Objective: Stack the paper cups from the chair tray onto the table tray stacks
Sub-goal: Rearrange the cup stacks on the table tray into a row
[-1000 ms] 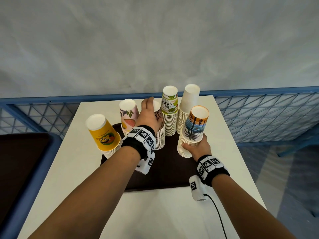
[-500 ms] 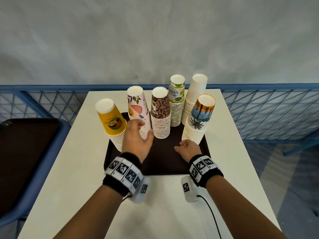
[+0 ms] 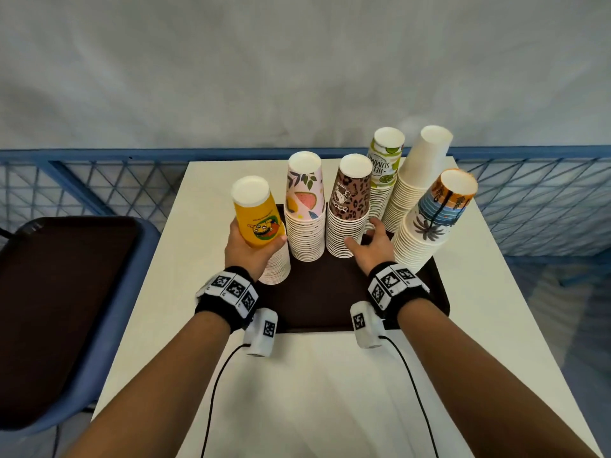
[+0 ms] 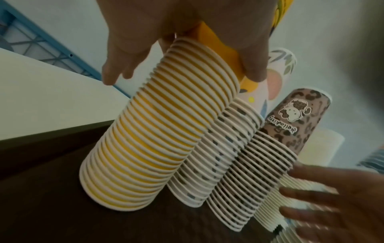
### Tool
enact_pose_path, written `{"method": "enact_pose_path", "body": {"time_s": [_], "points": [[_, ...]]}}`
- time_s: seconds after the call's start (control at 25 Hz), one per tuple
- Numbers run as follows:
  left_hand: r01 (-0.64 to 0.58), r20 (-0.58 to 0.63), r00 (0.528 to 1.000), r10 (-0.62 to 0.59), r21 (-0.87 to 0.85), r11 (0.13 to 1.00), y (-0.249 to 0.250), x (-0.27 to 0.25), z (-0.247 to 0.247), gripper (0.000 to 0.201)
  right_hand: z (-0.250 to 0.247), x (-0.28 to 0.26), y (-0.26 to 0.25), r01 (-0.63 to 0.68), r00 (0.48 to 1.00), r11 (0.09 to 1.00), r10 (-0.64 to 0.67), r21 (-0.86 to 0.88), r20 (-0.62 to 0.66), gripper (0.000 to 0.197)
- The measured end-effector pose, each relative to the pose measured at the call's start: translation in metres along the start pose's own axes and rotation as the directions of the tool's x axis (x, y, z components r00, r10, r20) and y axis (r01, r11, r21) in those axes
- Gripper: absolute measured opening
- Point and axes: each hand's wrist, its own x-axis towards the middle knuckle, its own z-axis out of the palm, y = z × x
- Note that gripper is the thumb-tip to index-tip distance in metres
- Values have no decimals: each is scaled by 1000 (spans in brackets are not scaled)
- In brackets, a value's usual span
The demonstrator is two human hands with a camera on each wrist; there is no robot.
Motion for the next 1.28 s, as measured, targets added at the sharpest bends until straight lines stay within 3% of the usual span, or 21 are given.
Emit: {"method": "enact_pose_path", "body": {"time_s": [0.08, 0.2, 0.32, 0.4, 0.52, 0.6, 0.72, 0.88, 1.0, 1.08, 1.2, 1.28], "points": [[21, 29, 999, -21, -4, 1000, -3, 0, 3, 74, 2, 5, -1, -2, 1000, 1000, 2, 9, 0, 75], [-30, 172, 984, 35, -33, 999, -7, -18, 11, 73, 6, 12, 1, -10, 1000, 1000, 10, 6, 12, 79], [-67, 396, 915, 78, -41, 997, -13, -30, 17, 86, 10, 17, 2, -11, 1000, 1000, 11, 15, -2, 81], [-33, 483, 869, 107, -157, 987, -16, -29, 12, 89, 12, 19, 3, -24, 1000, 1000, 24, 17, -4, 81], [145, 355, 935, -5, -370, 918, -13, -6, 0, 79, 14, 21, 5, -53, 999, 999, 53, -2, -3, 80], [136, 286, 955, -80, -180, 974, -3, 15, -2, 63, 18, 24, 6, -63, 998, 998, 64, 4, -9, 75], [42, 378, 924, -65, 68, 997, 6, 47, 5, 84, 27, 32, 8, -69, 997, 997, 70, 33, -31, 68], [-57, 552, 834, -27, 134, 989, 20, 69, 23, 89, 35, 47, 7, -67, 997, 996, 69, 52, -42, 64], [85, 527, 843, -111, 74, 994, 30, 76, 40, 63, 41, 55, 8, -66, 997, 997, 67, 39, -28, 64], [81, 499, 858, -122, 102, 991, 25, 82, 46, 51, 44, 59, 8, -80, 997, 997, 80, 10, -22, 64], [10, 510, 858, -55, 91, 996, 21, 90, 45, 90, 49, 64, 8, -91, 996, 995, 91, -36, -8, 61], [22, 488, 871, -48, 59, 998, 17, 100, 45, 101, 51, 66, 6, -104, 995, 993, 105, -51, 5, 57]]}}
